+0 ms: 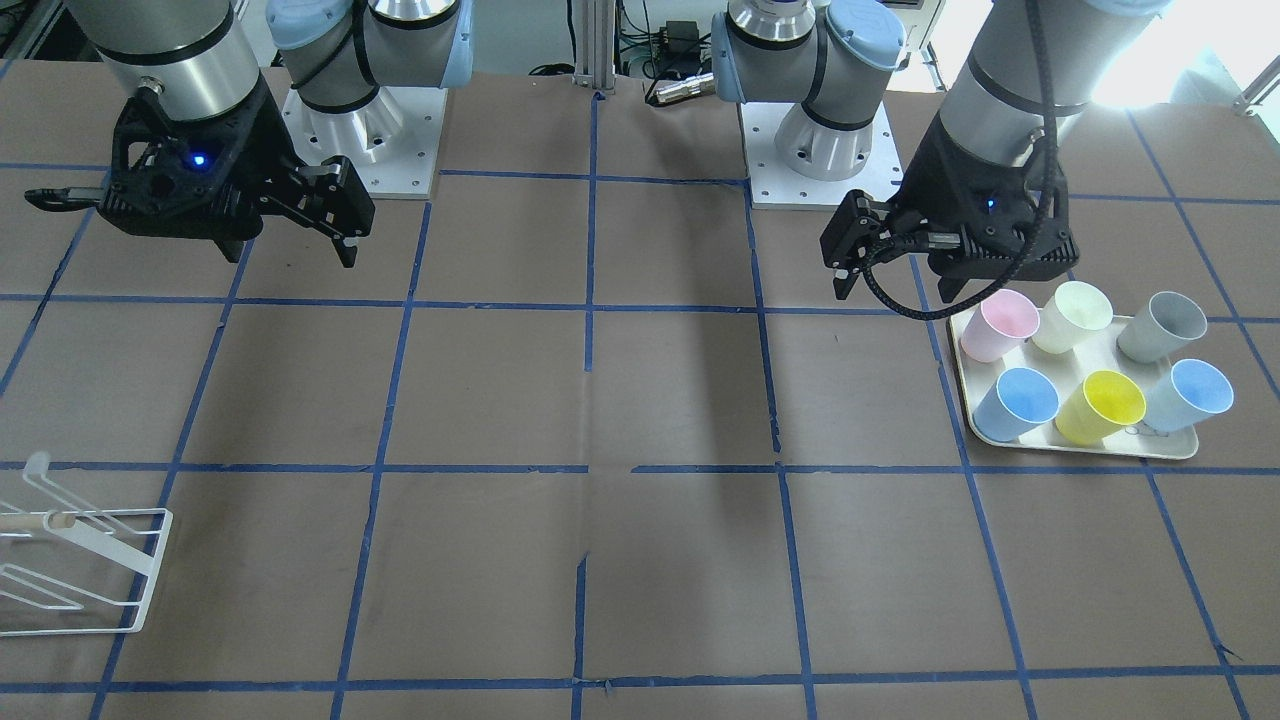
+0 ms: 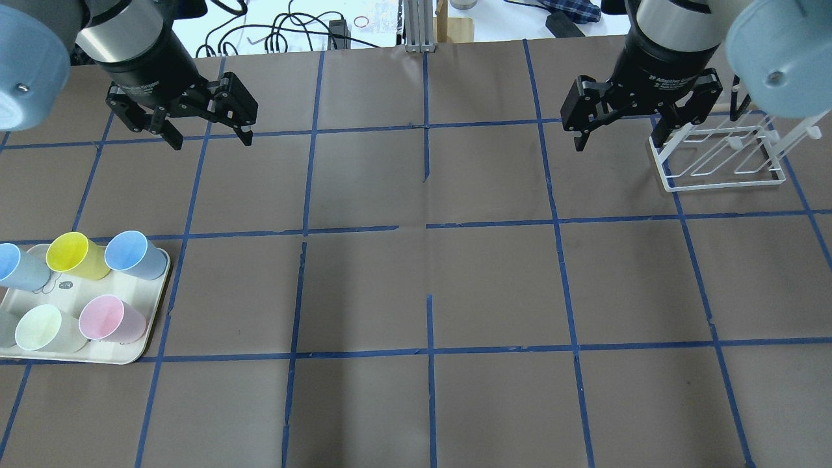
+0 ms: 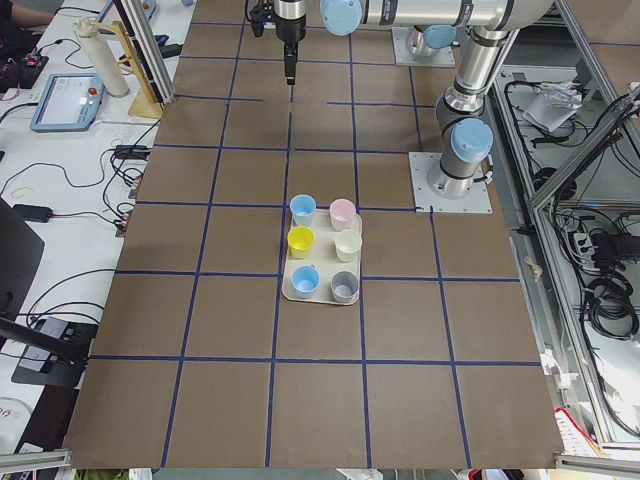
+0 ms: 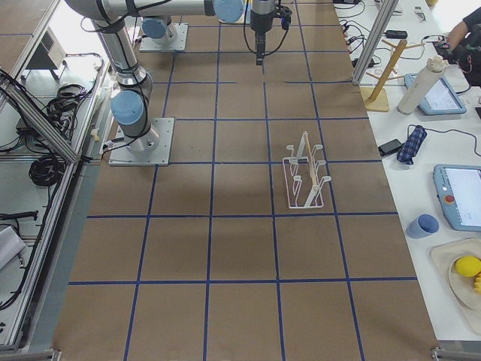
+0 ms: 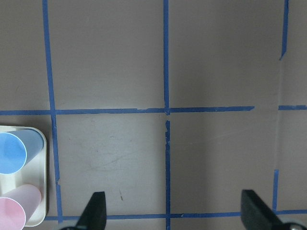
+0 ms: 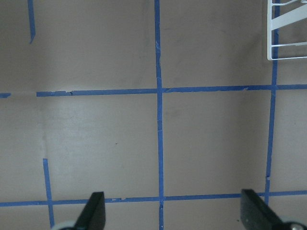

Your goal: Transfer IKEA cup to right arm and place on rack

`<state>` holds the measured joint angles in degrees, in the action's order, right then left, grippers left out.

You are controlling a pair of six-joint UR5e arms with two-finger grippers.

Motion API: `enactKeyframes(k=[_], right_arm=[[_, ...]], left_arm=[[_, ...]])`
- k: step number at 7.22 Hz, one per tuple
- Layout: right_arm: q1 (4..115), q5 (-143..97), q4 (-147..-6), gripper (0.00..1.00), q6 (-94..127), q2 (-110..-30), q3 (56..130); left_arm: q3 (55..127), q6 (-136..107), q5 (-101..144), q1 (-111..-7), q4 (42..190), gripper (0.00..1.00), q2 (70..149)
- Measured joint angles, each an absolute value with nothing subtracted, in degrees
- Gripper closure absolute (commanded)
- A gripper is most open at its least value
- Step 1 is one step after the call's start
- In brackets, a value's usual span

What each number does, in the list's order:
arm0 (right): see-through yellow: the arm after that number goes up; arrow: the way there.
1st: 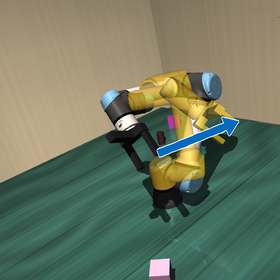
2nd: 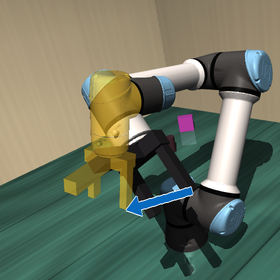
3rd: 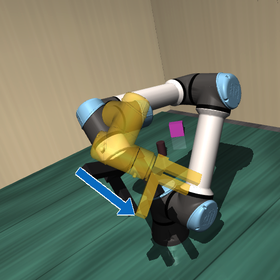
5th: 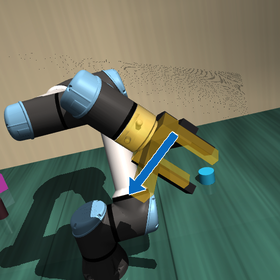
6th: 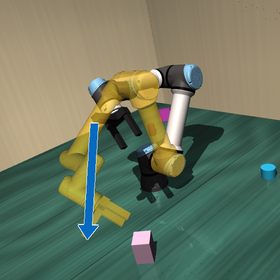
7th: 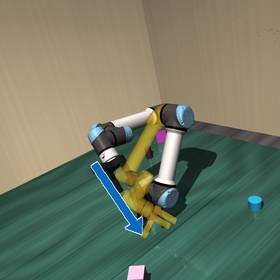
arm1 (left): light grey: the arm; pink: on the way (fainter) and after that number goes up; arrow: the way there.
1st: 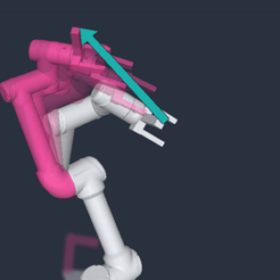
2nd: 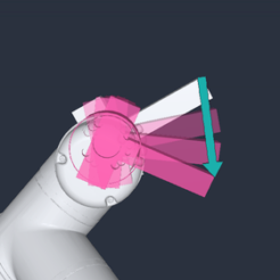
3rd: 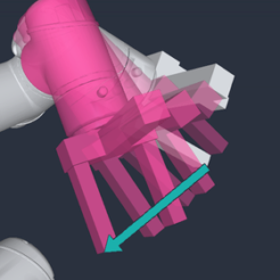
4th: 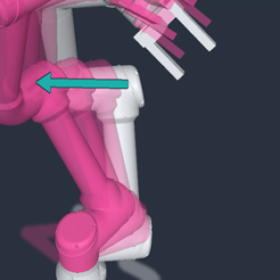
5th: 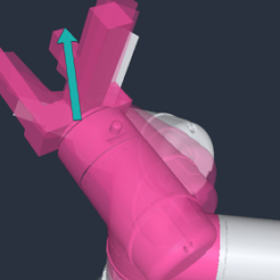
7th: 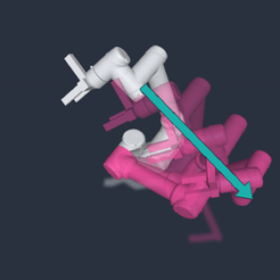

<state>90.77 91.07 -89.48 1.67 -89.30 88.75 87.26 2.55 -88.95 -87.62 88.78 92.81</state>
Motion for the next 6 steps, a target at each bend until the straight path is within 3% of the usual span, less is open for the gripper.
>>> enactKeyframes(k=[6], right_arm=[[90.77,91.05,-89.61,0.0,1.67,-89.3,88.86]], left_arm=[[85.89,7.43,-87.75,-81.4,88.21,0.0,94.77]])
